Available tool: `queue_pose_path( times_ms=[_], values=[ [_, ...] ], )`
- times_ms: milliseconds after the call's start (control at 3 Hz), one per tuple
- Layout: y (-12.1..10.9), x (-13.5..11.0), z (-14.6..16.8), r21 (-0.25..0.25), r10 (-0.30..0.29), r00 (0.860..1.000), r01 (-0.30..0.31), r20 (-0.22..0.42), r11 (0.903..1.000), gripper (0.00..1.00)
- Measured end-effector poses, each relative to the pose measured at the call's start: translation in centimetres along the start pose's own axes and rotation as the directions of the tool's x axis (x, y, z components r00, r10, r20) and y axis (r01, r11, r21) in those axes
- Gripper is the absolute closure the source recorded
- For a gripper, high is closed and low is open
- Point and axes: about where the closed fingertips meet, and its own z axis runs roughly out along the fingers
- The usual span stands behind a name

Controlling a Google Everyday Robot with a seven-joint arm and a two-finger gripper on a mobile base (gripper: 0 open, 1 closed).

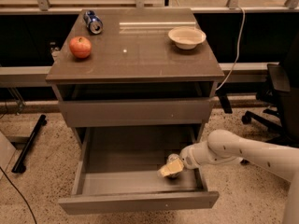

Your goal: Pick 7up can from middle drawer and place on counter

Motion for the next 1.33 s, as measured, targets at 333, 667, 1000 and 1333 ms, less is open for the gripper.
queue_pose_path(
  times_ms=[333, 667, 1000, 1333],
  values=[
    [-1.3, 0.8, 1.4, 0.004, 0.058, 0.998, -0.058, 0.016, 0.9983, 0.18],
    [-2.1, 1.0, 2.0, 0.020, 0.112, 0.993, -0.113, 0.039, 0.9934, 0.41],
    [-2.5, 0.7, 1.6, 0.052, 0.146, 0.987, -0.150, 0.070, 0.9873, 0.65],
    [-1.7, 0.1, 0.2, 0.059, 0.146, 0.986, -0.151, 0.082, 0.9867, 0.88]
  ],
)
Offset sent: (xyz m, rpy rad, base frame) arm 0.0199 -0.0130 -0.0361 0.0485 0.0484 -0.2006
